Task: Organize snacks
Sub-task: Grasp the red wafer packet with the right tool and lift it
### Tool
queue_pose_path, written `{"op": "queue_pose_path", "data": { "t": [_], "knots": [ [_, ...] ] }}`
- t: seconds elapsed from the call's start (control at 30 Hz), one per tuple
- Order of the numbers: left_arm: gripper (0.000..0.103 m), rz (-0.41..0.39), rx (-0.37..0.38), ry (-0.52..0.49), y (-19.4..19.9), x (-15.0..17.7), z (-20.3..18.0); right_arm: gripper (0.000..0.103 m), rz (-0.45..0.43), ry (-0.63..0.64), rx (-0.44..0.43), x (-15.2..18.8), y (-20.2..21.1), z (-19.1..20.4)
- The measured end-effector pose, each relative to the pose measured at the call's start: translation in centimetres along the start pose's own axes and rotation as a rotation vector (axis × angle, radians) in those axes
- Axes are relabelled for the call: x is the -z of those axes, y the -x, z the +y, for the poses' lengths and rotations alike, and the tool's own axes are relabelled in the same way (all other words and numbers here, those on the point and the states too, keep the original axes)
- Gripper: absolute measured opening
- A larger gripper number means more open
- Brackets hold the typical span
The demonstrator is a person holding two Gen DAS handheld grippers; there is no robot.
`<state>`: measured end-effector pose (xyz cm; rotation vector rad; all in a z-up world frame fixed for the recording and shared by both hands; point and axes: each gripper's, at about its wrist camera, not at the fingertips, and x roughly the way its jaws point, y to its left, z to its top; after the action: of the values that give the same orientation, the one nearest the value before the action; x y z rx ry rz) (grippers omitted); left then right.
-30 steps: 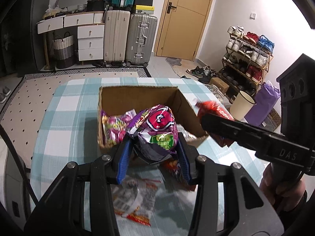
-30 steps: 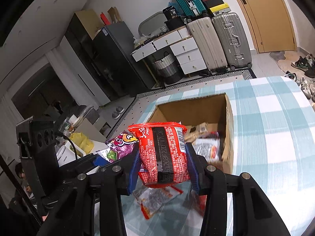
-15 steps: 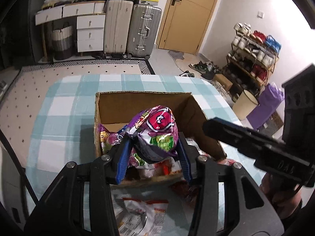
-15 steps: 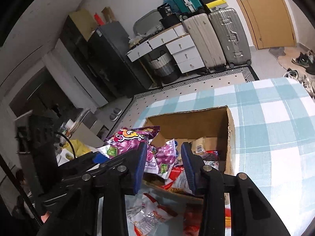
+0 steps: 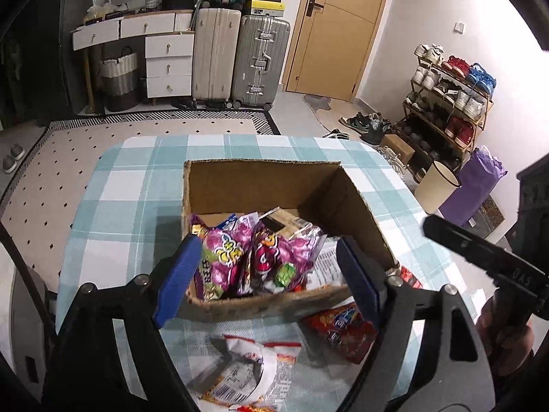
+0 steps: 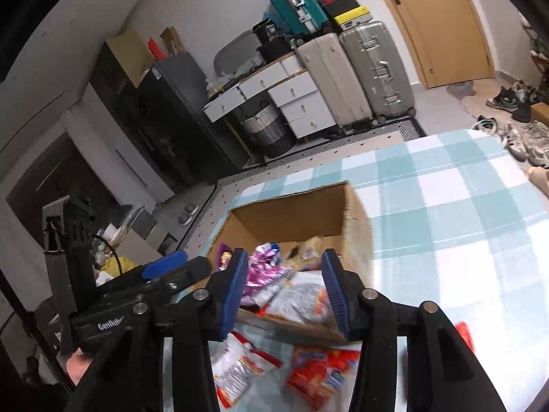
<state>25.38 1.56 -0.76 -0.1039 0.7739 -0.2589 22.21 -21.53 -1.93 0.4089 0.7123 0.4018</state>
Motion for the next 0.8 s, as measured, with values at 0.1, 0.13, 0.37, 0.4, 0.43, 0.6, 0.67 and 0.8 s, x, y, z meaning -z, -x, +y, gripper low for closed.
{"op": "queue_pose_path", "data": {
  "t": [0.1,0.13,0.37,0.4,0.43,0.6,0.67,0.8],
  "knots": [
    [0.079,-0.005,-0.009,0.008,0.9,0.9,0.2,0.055,-0.019,-0.013,0.059,1.3,2.0,-1.9],
    [0.079,-0.004,-0.01,0.013,1.1,1.2,0.3,0.057,-0.019,-0.028,0.082,1.9,2.6,-2.8],
    [0.079,0.01,-0.016,0.039,2.0,3.3,1.2,0.059,0.071,-0.11,0.221,6.9,3.3,-8.2],
    [0.079,0.01,-0.019,0.039,2.2,3.5,1.2,0.059,0.079,-0.115,0.229,7.3,3.1,-8.6],
    [0.079,0.011,-0.021,0.039,2.4,3.8,1.3,0.059,0.09,-0.121,0.24,7.8,2.9,-9.1],
    [0.08,0.013,-0.034,0.051,3.2,5.1,1.9,0.066,0.122,-0.097,0.29,8.9,1.6,-10.0],
    [0.08,0.02,-0.035,0.062,3.2,5.5,2.2,0.067,0.134,-0.068,0.312,9.0,1.0,-9.9],
    [0.081,0.046,-0.035,0.084,2.8,6.4,2.9,0.071,0.152,-0.02,0.341,8.9,0.0,-9.0]
  ]
}}
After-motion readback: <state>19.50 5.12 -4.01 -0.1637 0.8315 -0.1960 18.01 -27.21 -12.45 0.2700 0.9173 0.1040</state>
